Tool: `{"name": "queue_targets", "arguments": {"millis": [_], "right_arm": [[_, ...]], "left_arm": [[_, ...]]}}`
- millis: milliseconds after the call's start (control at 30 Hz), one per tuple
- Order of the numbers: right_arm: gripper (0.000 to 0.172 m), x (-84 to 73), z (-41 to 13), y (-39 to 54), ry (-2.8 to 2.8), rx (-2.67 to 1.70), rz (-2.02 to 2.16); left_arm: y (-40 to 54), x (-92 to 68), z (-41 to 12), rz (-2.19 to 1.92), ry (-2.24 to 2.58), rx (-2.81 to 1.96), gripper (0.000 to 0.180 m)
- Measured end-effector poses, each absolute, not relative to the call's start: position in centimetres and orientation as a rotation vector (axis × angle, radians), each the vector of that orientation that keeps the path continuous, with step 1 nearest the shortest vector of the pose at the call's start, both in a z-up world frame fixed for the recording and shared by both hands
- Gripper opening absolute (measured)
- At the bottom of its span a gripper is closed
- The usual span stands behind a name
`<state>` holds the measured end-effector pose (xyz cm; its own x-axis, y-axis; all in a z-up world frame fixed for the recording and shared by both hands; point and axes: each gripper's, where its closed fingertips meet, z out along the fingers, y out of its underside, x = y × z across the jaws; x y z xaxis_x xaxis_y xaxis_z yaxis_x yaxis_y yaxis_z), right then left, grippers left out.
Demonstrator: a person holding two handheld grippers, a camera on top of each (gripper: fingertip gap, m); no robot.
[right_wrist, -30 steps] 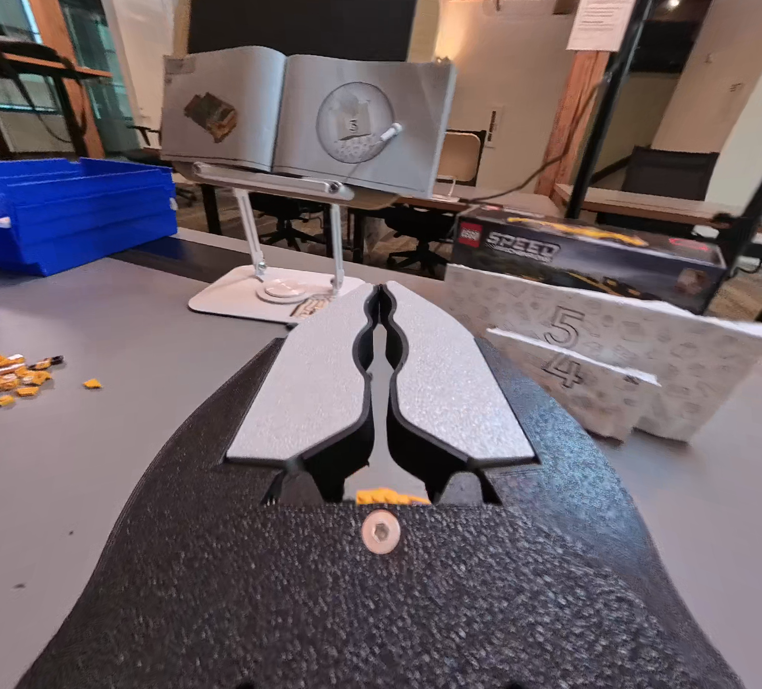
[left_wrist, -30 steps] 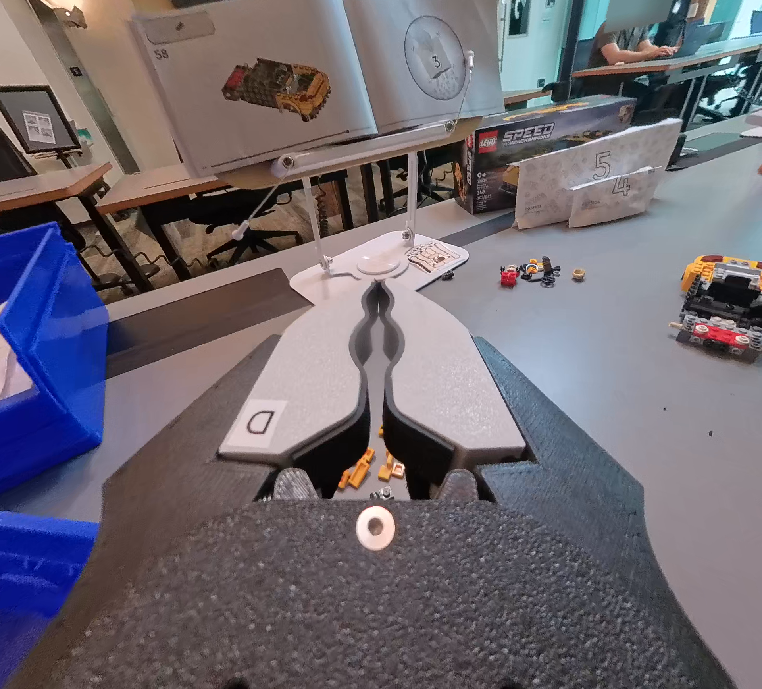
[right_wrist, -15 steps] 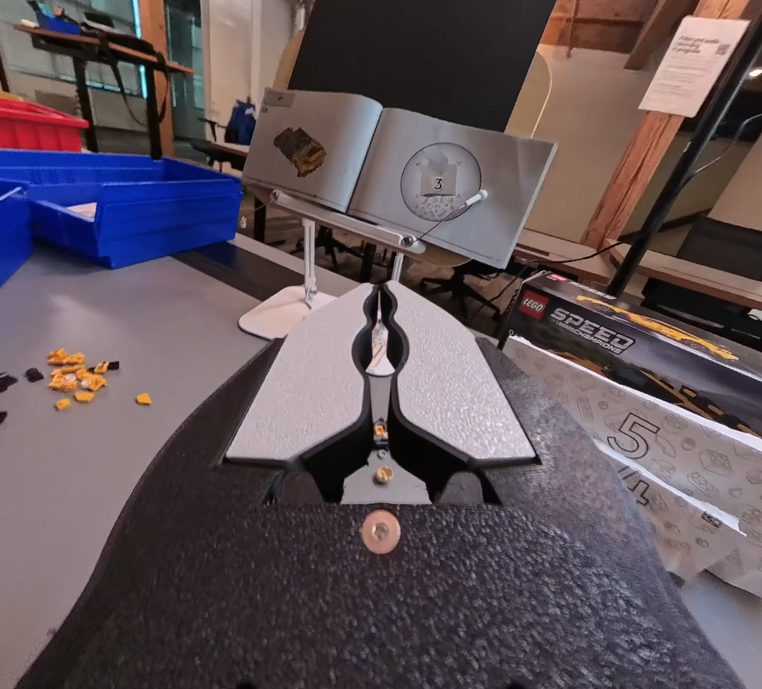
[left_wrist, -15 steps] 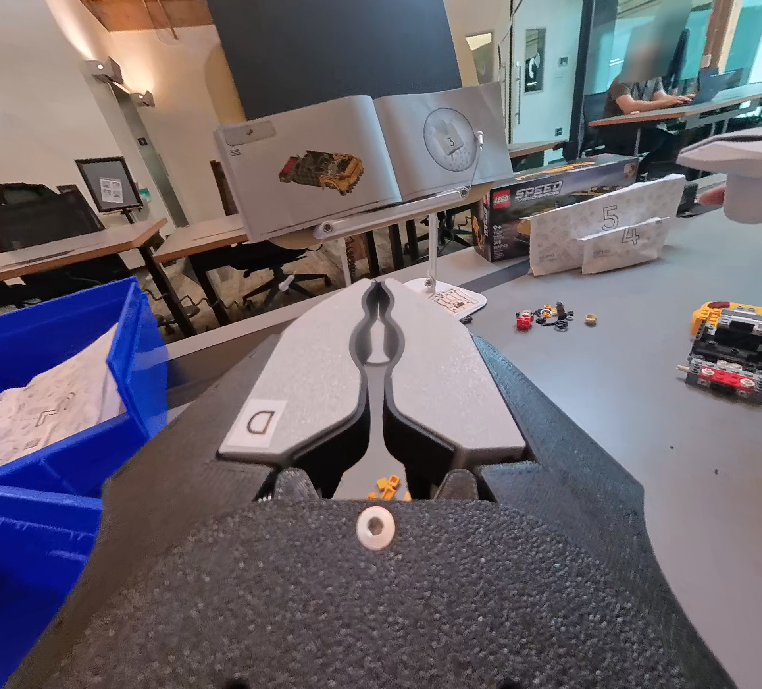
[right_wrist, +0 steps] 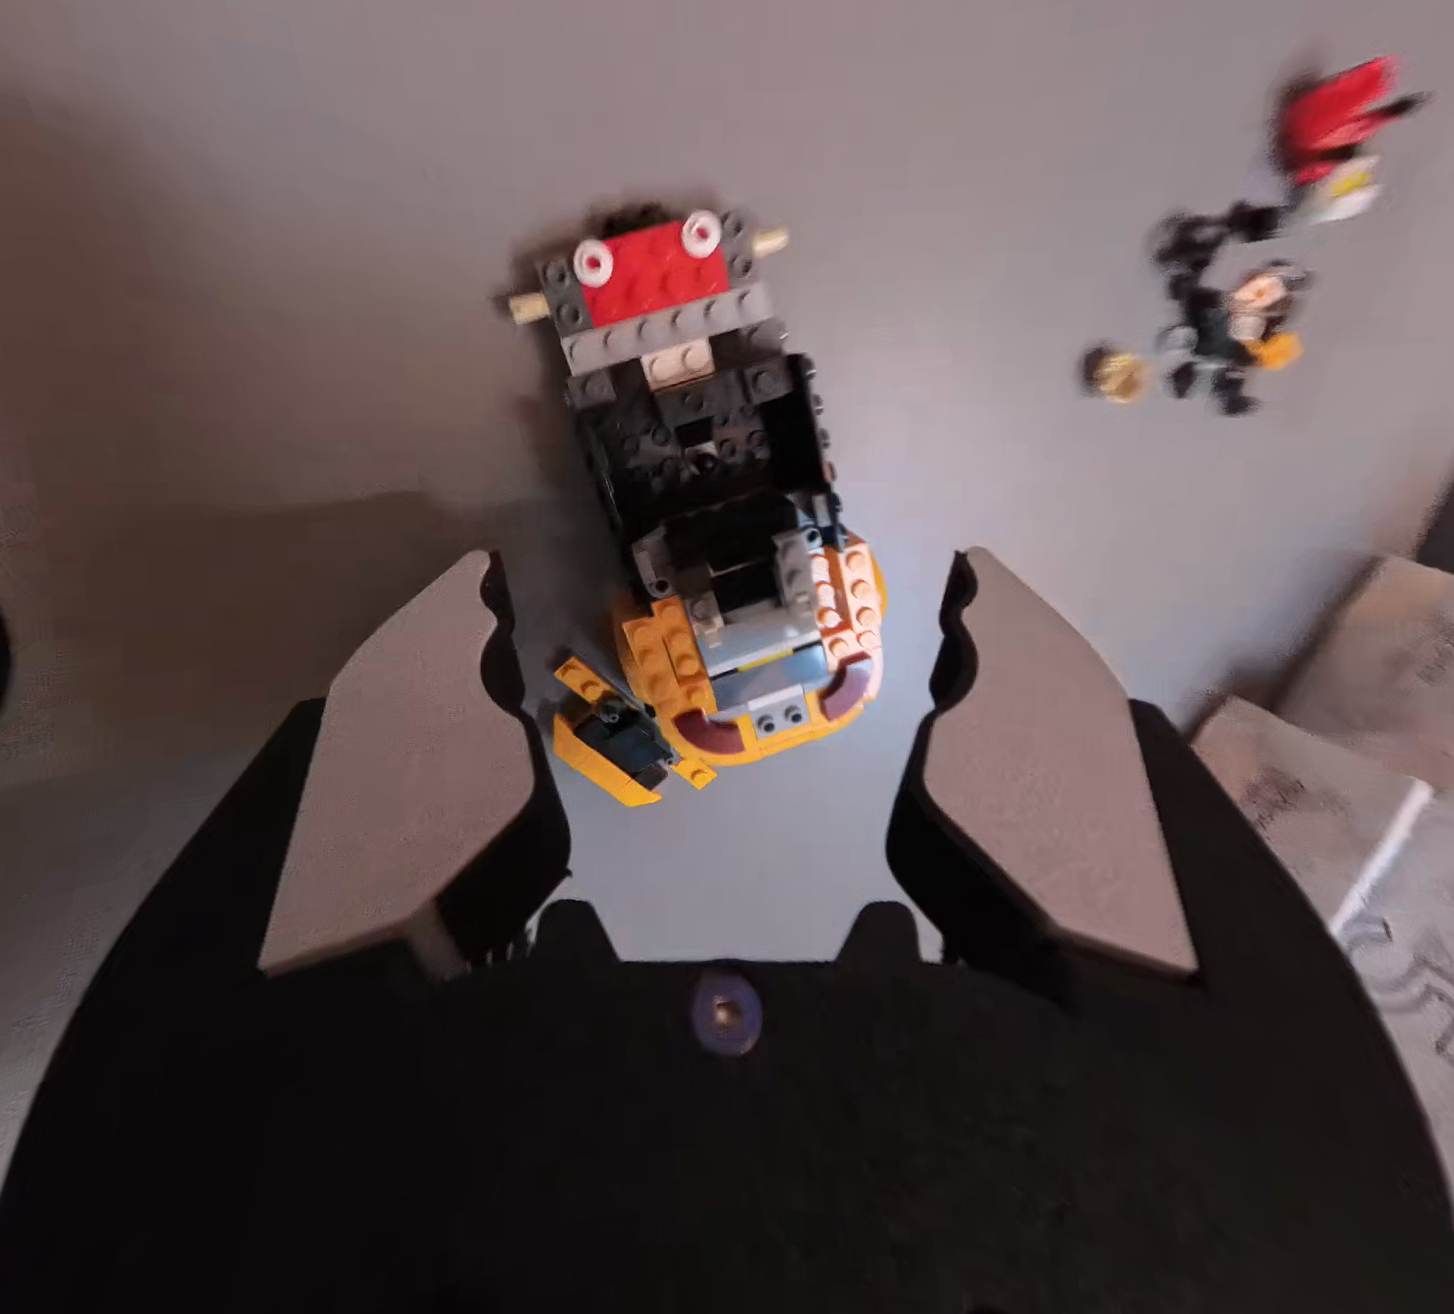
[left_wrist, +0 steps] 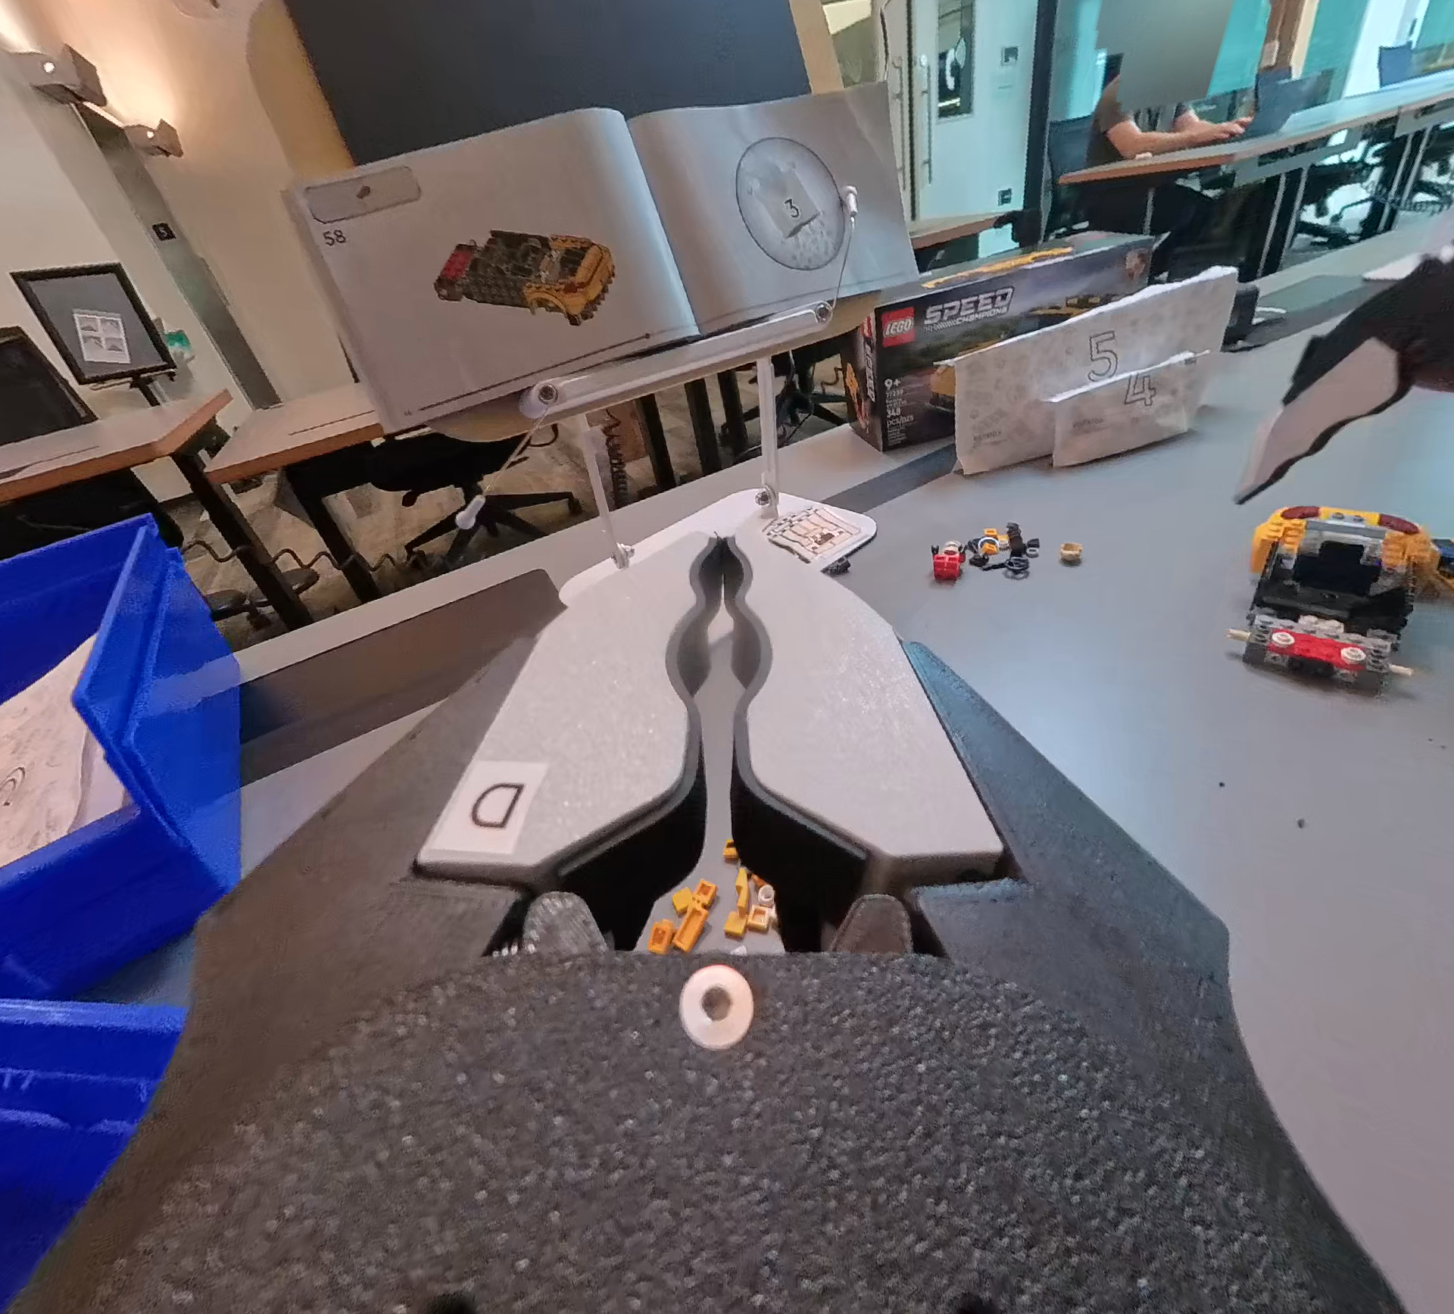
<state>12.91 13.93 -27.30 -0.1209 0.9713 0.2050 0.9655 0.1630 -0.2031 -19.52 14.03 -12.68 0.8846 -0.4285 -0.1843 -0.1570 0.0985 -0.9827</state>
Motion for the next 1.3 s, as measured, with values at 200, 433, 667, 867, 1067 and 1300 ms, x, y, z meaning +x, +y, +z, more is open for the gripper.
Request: {"name": "queue_targets", "arguments": {"millis": [200,433,667,867,1067,1300], "right_arm": [[0.081,14.5,-29.9,14.8,-2.437,-1.813,-0.081],[0.080,20.1,-29.8,14.0,-2.643,-1.774,-0.242],[0.085,23.3,-29.3,13.9,-2.552,-1.893,-0.313],[0.077,15.7,-22.5,14.2,-1.929,-1.917,0.060],[0.055,7.0,-11.2,16.5,-0.925,-1.616,0.544],[0.000,2.5,-11.6,16.4,-0.584,-1.541,0.620]], "left_arm": [[14.3,-19.3,-13.5,-0.195,0.510,-1.504,0.000],[14.8,-18.8,-14.9,-0.217,0.536,-1.542,0.000],[14.6,-18.7,-14.6,-0.228,0.536,-1.537,0.000],[14.3,-18.6,-14.1,-0.250,0.536,-1.519,0.000],[14.4,-19.3,-13.5,-0.247,0.473,-1.522,0.000],[14.8,-20.5,-13.7,-0.222,0.430,-1.556,0.000]]}}
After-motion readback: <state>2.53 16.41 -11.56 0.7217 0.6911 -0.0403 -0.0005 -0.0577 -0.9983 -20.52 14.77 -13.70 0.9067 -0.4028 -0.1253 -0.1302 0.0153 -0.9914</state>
